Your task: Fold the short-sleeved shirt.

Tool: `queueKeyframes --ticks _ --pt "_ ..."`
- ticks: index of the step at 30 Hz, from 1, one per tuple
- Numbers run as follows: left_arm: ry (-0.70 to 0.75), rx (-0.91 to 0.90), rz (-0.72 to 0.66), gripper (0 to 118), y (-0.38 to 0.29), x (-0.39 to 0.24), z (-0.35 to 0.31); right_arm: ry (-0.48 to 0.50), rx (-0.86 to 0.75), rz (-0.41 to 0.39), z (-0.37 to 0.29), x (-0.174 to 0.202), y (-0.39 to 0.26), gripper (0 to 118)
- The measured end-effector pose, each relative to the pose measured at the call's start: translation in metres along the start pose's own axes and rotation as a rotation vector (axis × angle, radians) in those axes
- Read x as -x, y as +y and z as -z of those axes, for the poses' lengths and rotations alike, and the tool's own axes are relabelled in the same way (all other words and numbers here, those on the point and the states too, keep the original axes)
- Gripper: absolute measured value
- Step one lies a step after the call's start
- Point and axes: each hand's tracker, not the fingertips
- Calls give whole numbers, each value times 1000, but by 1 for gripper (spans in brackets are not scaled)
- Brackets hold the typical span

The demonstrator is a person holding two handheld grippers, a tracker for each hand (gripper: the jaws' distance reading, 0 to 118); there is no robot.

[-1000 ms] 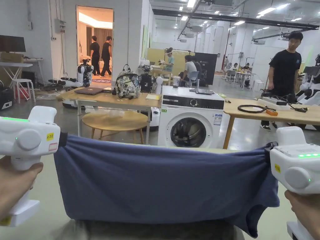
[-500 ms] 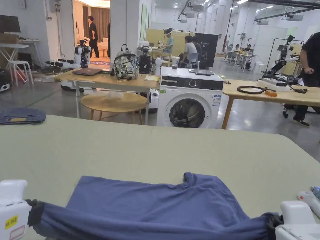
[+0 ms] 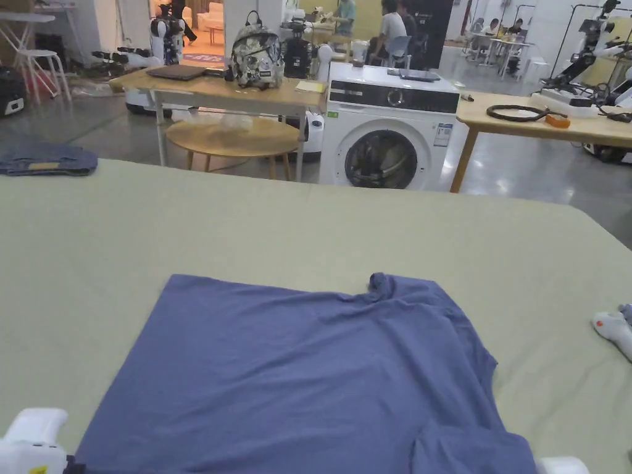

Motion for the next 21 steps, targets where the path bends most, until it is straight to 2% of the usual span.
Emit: queueKeyframes --ticks 6,7,8,9,10,11,12,13,15,17,21 --pt "-2 -17 -6 0 3 3 2 10 39 3 28 0 1 9" --pt "-2 -17 -10 0 3 2 2 6 42 2 27 1 1 18" --pt "-4 -19 -15 6 3 2 1 4 46 -1 26 1 3 46" --pt "-6 -22 -18 11 4 3 0 1 48 -4 24 1 5 67" --pt "-9 -23 -25 15 6 4 -2 -2 50 -3 21 1 7 75" --pt "-16 -23 -38 24 8 5 -5 -18 52 1 15 2 9 75" --pt "-31 -33 -58 24 10 5 -9 -78 55 2 10 2 13 75" --pt "-36 -47 -66 27 11 4 -13 -91 44 12 4 1 16 75" --pt "-28 -77 -67 33 16 1 -23 -37 -14 59 -15 -6 23 75" --pt "-27 -126 -61 33 22 -2 -30 -17 -53 107 -30 -8 32 75" --pt "-29 -240 -61 33 36 -14 -48 -23 -162 111 -54 6 49 75"
